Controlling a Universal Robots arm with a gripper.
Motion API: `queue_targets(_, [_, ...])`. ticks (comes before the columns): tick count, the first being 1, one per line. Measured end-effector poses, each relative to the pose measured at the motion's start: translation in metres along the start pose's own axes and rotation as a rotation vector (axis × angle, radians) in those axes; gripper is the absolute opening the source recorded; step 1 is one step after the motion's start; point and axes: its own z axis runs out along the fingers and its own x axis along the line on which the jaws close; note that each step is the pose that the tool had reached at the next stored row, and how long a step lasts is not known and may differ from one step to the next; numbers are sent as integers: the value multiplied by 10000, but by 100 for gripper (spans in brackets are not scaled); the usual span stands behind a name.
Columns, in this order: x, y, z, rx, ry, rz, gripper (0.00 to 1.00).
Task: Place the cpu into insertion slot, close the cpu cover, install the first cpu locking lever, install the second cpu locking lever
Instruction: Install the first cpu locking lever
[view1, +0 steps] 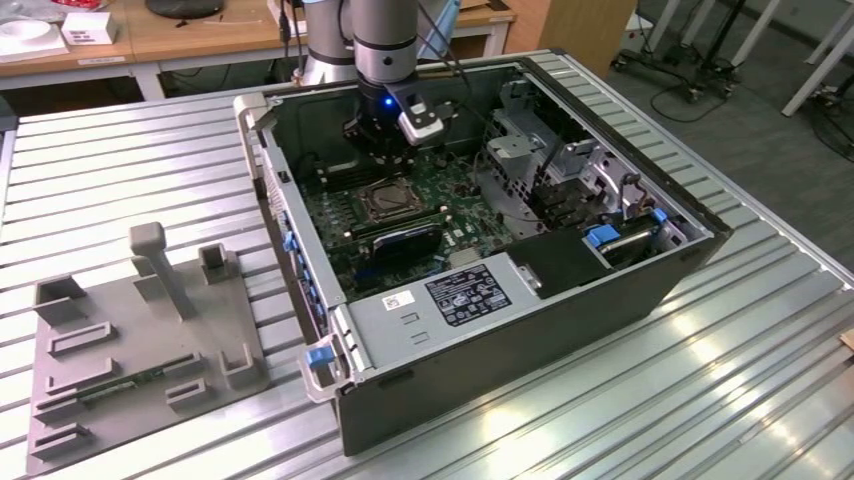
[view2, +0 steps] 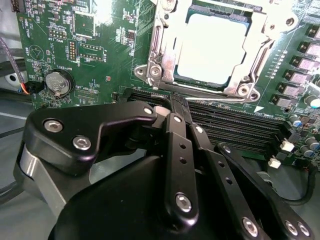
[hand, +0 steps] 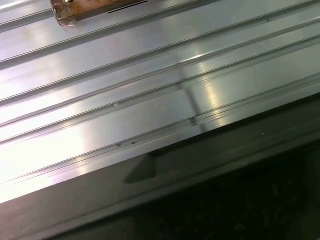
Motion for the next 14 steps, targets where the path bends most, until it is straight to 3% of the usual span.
queue_targets(8, [1,3,1,40,-39,561,11])
queue_targets(14, [6,11,2,43,-43,598,11])
